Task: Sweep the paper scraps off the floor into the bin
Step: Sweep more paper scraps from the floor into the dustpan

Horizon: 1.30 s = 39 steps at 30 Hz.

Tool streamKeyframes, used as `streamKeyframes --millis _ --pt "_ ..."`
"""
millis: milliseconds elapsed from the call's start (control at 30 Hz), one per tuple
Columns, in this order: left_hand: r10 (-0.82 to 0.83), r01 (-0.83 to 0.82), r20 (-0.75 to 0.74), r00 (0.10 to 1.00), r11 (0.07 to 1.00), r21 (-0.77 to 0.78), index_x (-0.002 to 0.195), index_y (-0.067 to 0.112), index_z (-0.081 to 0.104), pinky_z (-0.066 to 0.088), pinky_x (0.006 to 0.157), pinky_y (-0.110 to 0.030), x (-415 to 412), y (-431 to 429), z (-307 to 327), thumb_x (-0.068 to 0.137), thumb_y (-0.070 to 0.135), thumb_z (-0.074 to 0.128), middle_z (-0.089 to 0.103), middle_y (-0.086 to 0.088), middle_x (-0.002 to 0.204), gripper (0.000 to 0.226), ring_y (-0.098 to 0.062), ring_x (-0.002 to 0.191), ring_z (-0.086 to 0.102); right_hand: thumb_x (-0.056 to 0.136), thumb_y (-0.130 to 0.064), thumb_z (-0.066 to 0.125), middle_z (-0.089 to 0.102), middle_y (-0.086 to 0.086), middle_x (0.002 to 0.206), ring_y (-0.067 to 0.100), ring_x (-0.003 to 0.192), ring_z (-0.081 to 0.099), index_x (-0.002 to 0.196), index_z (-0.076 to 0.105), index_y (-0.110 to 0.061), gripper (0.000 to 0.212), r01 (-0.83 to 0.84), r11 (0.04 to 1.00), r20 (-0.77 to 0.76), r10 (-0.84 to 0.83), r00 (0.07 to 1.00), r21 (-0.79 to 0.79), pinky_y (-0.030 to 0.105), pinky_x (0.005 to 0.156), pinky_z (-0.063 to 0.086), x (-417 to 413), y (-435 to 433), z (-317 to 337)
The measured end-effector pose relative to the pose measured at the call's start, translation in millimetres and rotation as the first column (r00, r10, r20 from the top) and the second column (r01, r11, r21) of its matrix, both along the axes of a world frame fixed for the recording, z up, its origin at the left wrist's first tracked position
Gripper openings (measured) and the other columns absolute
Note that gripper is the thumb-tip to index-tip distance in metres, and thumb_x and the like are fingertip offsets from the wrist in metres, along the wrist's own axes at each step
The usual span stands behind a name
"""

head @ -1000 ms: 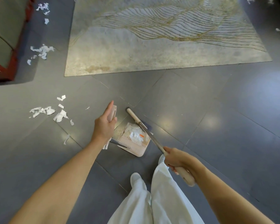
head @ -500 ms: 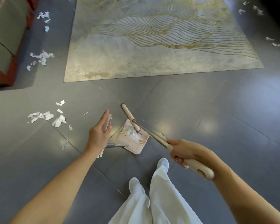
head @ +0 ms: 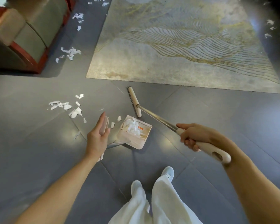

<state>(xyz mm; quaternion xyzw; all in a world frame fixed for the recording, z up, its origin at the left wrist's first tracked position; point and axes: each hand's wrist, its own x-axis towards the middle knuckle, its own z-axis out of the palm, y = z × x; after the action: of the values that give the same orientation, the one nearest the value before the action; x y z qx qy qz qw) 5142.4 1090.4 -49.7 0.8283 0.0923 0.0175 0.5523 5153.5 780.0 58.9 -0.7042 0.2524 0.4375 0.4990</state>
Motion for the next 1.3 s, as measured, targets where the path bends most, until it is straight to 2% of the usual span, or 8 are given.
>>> streamKeyframes --millis 233,367,433,600,767,933,1100,1300 --pt "0.227 -0.236 -0.079 0.971 0.963 -0.128 0.142 0.018 0.036 0.03 0.102 -0.005 -36 51 7 0.092 -0.015 0.045 0.032 0.021 0.143 0.06 0.013 0.125 0.041 0.088 0.007 0.045 0.044 0.007 0.055 0.01 0.038 0.039 0.114 0.049 -0.017 0.036 -0.177 0.984 0.091 0.179 0.98 -0.029 0.019 0.036 0.038 49 66 -25" --pt "0.306 -0.31 -0.092 0.948 0.95 -0.029 0.142 0.015 0.038 0.03 0.091 0.004 -39 72 21 0.091 -0.012 0.049 0.036 0.015 0.138 0.059 0.015 0.119 0.041 0.087 -0.004 0.053 0.055 0.006 0.062 0.018 0.05 0.051 0.11 0.058 -0.011 0.025 -0.376 0.898 0.181 0.419 0.89 -0.23 0.025 0.049 0.044 71 104 -67" --pt "0.321 -0.324 -0.114 0.94 0.946 -0.012 0.142 0.017 0.038 0.033 0.096 -0.001 -39 83 24 0.092 -0.011 0.049 0.042 0.011 0.136 0.059 -0.003 0.125 0.042 0.087 -0.007 0.055 0.057 0.008 0.068 0.02 0.056 0.055 0.106 0.058 -0.01 0.019 -0.41 0.865 0.168 0.467 0.868 -0.288 0.026 0.053 0.05 77 123 -86" --pt "0.385 -0.368 -0.15 0.911 0.921 0.128 0.141 0.029 0.038 0.029 0.099 -0.004 -38 132 16 0.091 -0.003 0.055 0.04 0.015 0.137 0.062 0.005 0.122 0.041 0.088 -0.009 0.056 0.062 0.013 0.085 0.022 0.069 0.061 0.106 0.057 -0.006 0.019 -0.447 0.832 0.056 0.49 0.87 -0.329 0.031 0.066 0.055 84 169 -114" --pt "0.419 -0.395 -0.191 0.888 0.906 0.153 0.143 0.032 0.038 0.03 0.1 -0.01 -29 188 12 0.093 0.002 0.056 0.043 0.014 0.137 0.061 -0.006 0.127 0.044 0.079 0.0 0.05 0.053 0.009 0.055 0.019 0.051 0.048 0.064 0.053 -0.004 0.015 -0.301 0.939 -0.089 0.29 0.953 -0.164 0.027 0.052 0.042 100 224 -121" --pt "0.414 -0.391 -0.236 0.879 0.91 0.14 0.139 0.045 0.038 0.04 0.102 -0.047 -14 266 8 0.094 0.006 0.056 0.049 0.007 0.141 0.062 -0.04 0.124 0.045 0.086 0.002 0.044 0.046 0.005 0.044 0.011 0.034 0.043 0.071 0.047 -0.008 0.018 -0.088 0.994 -0.196 0.076 0.978 -0.057 0.019 0.038 0.039 112 314 -125" --pt "0.329 -0.319 -0.245 0.912 0.944 0.078 0.108 0.083 0.033 0.029 0.103 -0.011 -4 350 12 0.093 0.006 0.056 0.044 0.019 0.139 0.081 -0.004 0.13 0.043 0.092 0.002 0.041 0.04 0.002 0.036 0.008 0.026 0.037 0.074 0.045 -0.008 0.021 0.075 0.997 -0.252 -0.068 0.965 0.017 0.013 0.03 0.034 120 424 -128" --pt "0.32 -0.315 -0.257 0.912 0.947 0.06 0.134 0.047 0.036 0.033 0.108 -0.028 -2 432 17 0.094 0.006 0.054 0.045 0.011 0.143 0.06 -0.016 0.131 0.045 0.092 0.001 0.041 0.038 0.002 0.036 0.008 0.025 0.036 0.064 0.043 -0.008 0.029 0.167 0.982 -0.256 -0.139 0.957 0.091 0.013 0.03 0.033 134 528 -124"
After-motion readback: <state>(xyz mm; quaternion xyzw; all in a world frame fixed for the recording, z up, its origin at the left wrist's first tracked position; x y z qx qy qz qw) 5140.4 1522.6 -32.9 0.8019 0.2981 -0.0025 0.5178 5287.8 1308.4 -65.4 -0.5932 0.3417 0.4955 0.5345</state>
